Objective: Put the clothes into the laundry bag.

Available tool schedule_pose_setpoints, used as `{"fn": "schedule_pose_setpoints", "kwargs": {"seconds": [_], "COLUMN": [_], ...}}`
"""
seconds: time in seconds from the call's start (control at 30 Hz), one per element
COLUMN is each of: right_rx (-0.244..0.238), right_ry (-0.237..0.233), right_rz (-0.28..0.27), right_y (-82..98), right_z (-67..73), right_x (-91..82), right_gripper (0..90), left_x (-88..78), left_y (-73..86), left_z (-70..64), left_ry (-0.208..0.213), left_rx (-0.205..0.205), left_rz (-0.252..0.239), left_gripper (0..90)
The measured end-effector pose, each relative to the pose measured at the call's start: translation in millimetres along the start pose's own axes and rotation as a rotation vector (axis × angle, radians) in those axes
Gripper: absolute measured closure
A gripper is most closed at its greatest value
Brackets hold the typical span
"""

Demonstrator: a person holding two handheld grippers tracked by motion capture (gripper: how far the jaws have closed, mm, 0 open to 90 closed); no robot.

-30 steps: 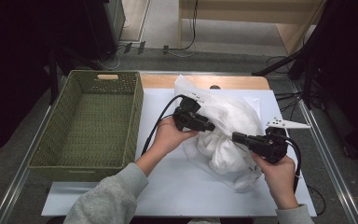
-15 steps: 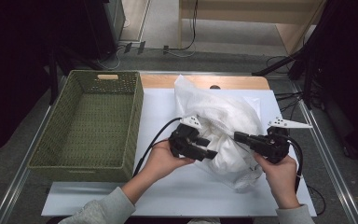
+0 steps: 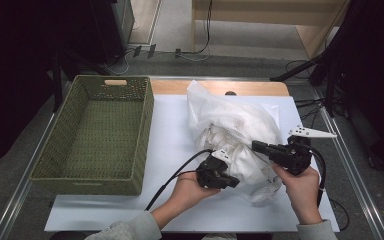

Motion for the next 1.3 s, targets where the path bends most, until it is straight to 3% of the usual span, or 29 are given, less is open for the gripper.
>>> {"fn": "schedule_pose_setpoints", "kwargs": {"seconds": [0.03, 0.13, 0.23, 0.3, 0.33, 0.4, 0.5, 0.63, 0.77, 0.83, 0.97, 1.13, 1.2, 1.3], "right_rx": [-0.001, -0.006, -0.012, -0.022, -0.026, -0.037, -0.039, -0.045, -0.02, -0.005, -0.019, -0.037, -0.054, -0.038], "right_ry": [0.001, 0.001, 0.002, 0.006, 0.007, 0.01, 0.012, 0.016, -0.001, -0.011, -0.014, 0.014, 0.036, 0.048], "right_rz": [0.0, 0.001, 0.009, 0.017, 0.021, 0.027, 0.032, 0.013, -0.001, -0.014, -0.012, 0.014, 0.034, 0.066], "right_y": [0.1, 0.6, 1.6, 2.7, 3.2, 3.9, 4.4, 1.4, -0.6, -1.1, -1.3, 2.9, 6.6, 12.9], "right_z": [0.0, 0.1, 0.6, 1.8, 2.3, 3.1, 3.6, 3.0, 1.6, 1.5, 4.5, 2.9, -2.1, -10.1], "right_x": [0.2, 0.4, 1.6, 3.0, 3.6, 4.8, 6.0, 3.6, -1.1, -3.3, -5.5, 2.1, 7.1, 13.3], "right_gripper": [89.6, 89.6, 89.5, 89.6, 89.6, 89.7, 90.0, 90.0, 90.0, 90.0, 90.0, 90.0, 90.0, 90.0], "left_x": [6.4, 19.6, 23.6, 24.2, 25.1, 25.8, 30.5, 33.0, 22.5, 17.9, 12.8, 17.5, 17.8, 14.6], "left_y": [-0.7, -9.9, -26.6, -39.3, -43.4, -54.2, -70.1, -87.6, -103.8, -107.1, -112.1, -111.0, -108.9, -106.6], "left_z": [3.1, 14.0, 27.0, 34.4, 35.9, 40.8, 46.5, 54.4, 68.5, 76.4, 99.2, 115.8, 117.5, 114.3], "left_ry": [-0.023, -0.068, -0.107, -0.143, -0.143, -0.163, -0.185, -0.238, -0.252, -0.284, -0.322, -0.348, -0.309, -0.267], "left_rx": [0.023, 0.014, 0.006, 0.037, 0.033, 0.05, 0.04, 0.074, -0.004, -0.002, -0.032, -0.036, -0.077, -0.088], "left_rz": [0.002, -0.031, -0.068, -0.081, -0.093, -0.101, -0.114, -0.124, -0.218, -0.232, -0.228, -0.153, -0.144, -0.127], "left_gripper": [89.6, 89.7, 90.0, 90.0, 90.0, 90.0, 90.0, 90.0, 90.0, 90.0, 90.0, 90.0, 90.0, 86.0]}}
Point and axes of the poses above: each handheld gripper's, and its own axes: x roughly forward along the jaws, y roughly out of its underside, z roughly to its left, the point moved 5 cm from there along x, roughly forward along the jaws, and after that the axes turned 8 degrees about -z, right-handed, at the moved point
